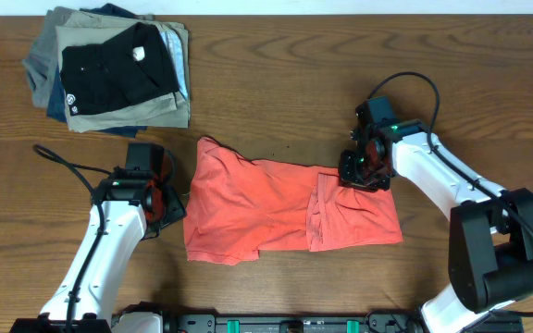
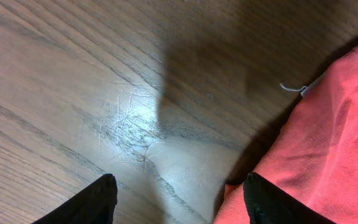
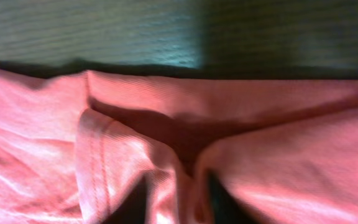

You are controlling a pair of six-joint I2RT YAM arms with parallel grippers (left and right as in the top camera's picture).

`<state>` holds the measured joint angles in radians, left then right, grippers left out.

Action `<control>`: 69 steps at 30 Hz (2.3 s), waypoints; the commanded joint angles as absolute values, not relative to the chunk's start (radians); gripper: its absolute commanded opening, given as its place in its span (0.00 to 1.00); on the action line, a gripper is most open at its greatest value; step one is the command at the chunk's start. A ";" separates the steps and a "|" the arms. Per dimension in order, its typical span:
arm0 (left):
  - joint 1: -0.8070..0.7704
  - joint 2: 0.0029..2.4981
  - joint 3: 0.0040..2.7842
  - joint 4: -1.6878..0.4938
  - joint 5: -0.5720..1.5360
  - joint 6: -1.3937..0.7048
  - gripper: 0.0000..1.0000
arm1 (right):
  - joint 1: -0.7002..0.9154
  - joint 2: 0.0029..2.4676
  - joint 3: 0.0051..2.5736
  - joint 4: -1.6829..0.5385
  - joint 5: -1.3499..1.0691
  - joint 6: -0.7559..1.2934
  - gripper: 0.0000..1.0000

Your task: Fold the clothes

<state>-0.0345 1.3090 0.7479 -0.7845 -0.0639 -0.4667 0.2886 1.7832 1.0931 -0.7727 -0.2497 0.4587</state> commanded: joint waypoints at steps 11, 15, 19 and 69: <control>-0.031 1.313 0.743 -0.787 -0.079 -0.458 0.66 | 0.297 1.730 1.237 -0.950 -0.259 0.445 0.82; -0.031 1.313 0.743 -0.787 -0.079 -0.458 0.66 | 0.334 1.697 1.240 -0.962 -0.263 0.444 0.75; -0.031 1.313 0.743 -0.786 -0.079 -0.458 0.66 | 0.403 1.702 1.229 -0.946 -0.247 0.444 0.63; -0.031 1.313 0.743 -0.779 -0.079 -0.458 0.66 | 0.525 1.855 1.248 -0.872 -0.191 0.570 0.01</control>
